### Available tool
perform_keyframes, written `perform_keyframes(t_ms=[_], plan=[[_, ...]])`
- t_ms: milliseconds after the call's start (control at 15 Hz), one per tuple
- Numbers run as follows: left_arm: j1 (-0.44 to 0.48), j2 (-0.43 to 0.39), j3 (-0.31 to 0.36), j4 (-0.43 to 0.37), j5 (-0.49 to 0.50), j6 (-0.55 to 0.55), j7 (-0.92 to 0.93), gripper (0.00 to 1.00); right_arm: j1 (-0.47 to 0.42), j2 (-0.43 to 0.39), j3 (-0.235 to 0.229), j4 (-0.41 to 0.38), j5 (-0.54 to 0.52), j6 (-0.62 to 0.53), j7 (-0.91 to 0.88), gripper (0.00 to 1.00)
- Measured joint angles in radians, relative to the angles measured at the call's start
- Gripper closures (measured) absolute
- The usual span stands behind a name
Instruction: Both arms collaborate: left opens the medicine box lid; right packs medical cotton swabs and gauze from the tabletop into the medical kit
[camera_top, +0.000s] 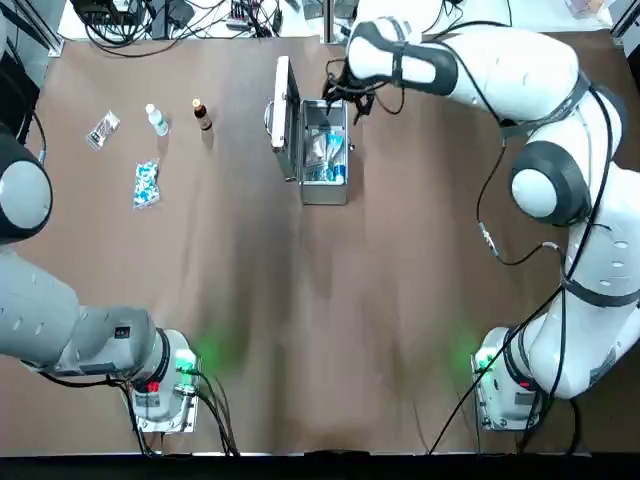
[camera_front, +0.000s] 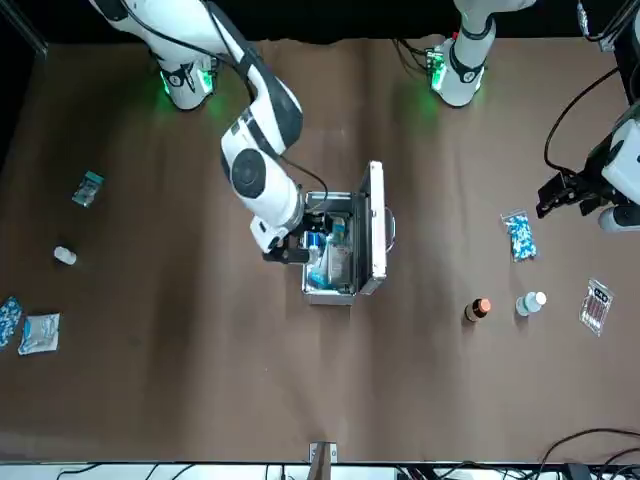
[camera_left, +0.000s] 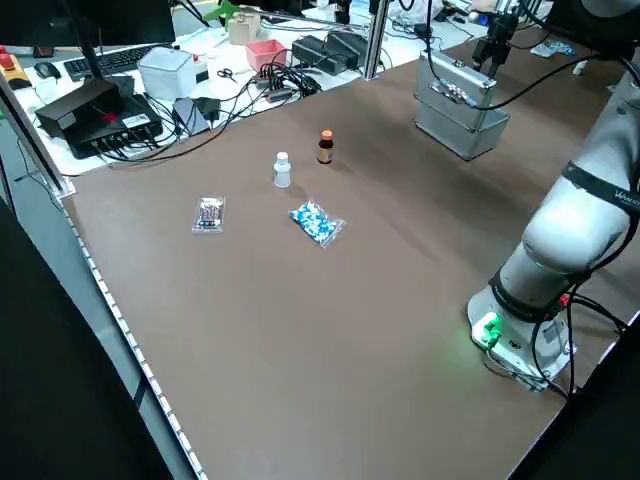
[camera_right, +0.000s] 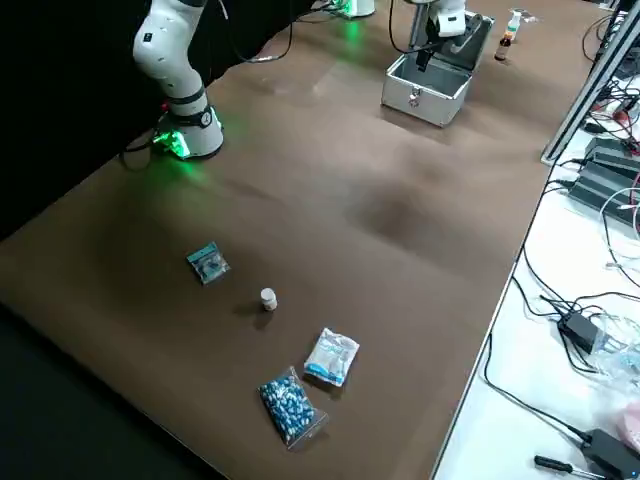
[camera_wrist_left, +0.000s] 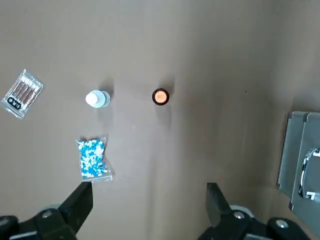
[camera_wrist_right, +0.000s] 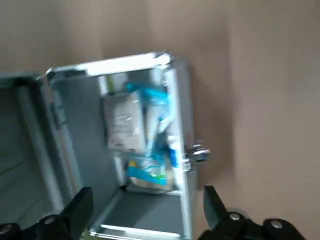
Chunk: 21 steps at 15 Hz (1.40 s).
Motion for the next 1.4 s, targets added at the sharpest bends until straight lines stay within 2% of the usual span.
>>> perform_keyframes(t_ms=[267, 600, 800, 867, 1133, 1400], plan=[[-0.001, 0.000, -0.001, 0.000, 0.000, 0.001, 0.000, 0.00, -0.108, -0.065, -0.008, 0.022, -0.056, -0.184, -0.059, 0.03], [-0.001, 0.000, -0.001, 0.000, 0.000, 0.002, 0.000, 0.00, -0.241, -0.156, -0.012, 0.058, -0.132, -0.382, -0.231, 0.03], [-0.002, 0.000, -0.002, 0.000, 0.000, 0.003, 0.000, 0.00, -0.356, -0.215, -0.015, 0.090, -0.137, -0.501, -0.385, 0.02], [-0.002, 0.000, -0.001, 0.000, 0.000, 0.004, 0.000, 0.00, -0.434, -0.258, -0.016, 0.098, -0.138, -0.538, -0.465, 0.02], [-0.002, 0.000, -0.002, 0.000, 0.001, 0.008, 0.000, 0.00, -0.547, -0.339, -0.016, 0.101, -0.139, -0.563, -0.552, 0.02], [-0.005, 0.000, -0.003, 0.000, 0.001, 0.009, 0.000, 0.00, -0.614, -0.399, -0.016, 0.101, -0.162, -0.576, -0.600, 0.02]])
